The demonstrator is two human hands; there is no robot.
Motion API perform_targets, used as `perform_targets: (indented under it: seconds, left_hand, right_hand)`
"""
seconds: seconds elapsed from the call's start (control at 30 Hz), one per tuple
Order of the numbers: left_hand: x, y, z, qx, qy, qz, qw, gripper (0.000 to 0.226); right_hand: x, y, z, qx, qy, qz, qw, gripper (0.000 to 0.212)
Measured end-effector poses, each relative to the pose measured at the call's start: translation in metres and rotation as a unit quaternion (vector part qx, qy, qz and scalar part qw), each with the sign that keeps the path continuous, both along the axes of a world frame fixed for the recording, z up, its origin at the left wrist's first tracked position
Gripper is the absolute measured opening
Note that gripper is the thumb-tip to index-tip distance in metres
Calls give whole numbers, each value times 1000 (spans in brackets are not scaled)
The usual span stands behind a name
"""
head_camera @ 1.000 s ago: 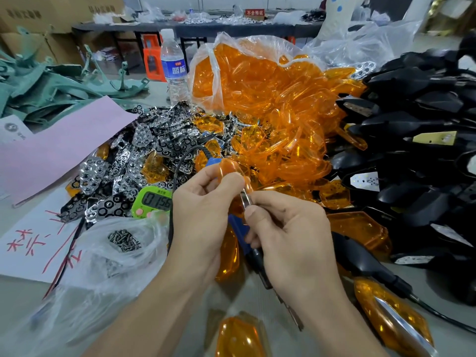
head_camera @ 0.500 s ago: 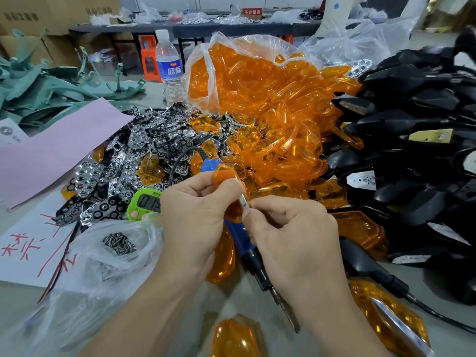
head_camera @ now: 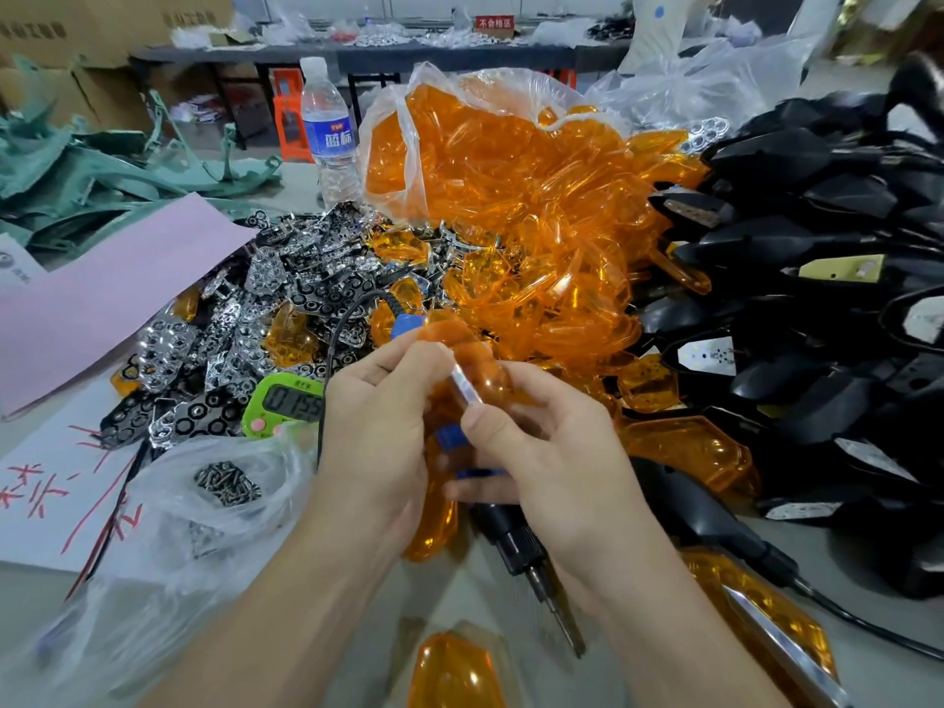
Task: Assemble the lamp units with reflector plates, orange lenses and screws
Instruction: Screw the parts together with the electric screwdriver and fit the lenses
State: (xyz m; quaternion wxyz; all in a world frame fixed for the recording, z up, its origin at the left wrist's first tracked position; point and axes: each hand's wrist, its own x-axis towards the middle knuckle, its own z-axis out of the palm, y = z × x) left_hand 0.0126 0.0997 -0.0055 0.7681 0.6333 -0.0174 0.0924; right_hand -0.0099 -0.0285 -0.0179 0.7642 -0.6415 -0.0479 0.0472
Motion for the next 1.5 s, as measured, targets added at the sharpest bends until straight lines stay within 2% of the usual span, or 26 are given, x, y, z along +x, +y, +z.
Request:
perform_targets:
  seconds: [0.1,0.2,0.33,0.63,0.8,1.0,1.23,1.5]
  left_hand:
    - [0,1,1,38,-35,-20,998,17]
    - [0,5,2,20,-46,-34,998,32]
    - [-2,7,6,30,-59,-50,997,55]
    - [-4,6,11,58,-103,-27,993,38]
    - [2,18,8,52,-94,-88,990,46]
    - [5,20,5,42,-86,-162,982,41]
    - [2,14,2,10,-78,-164,983,37]
    - [2,15,4,-1,-92,-131,987,36]
  right_hand:
    - [-1,-1,-1,-22,-41,-16,999,19]
    - [0,-2,-1,-36,-57,5,998,20]
    - [1,-2,-3,-6,-54,-8,999,20]
    - [4,-11,2,26,-81,18,996,20]
    - [7,-26,4,-29,-71,44,996,16]
    - [8,-31,6,-98,-73,25,992,16]
    - [5,-31,11,25,44,42,998,15]
    - [3,-27,11,61,73,53,994,30]
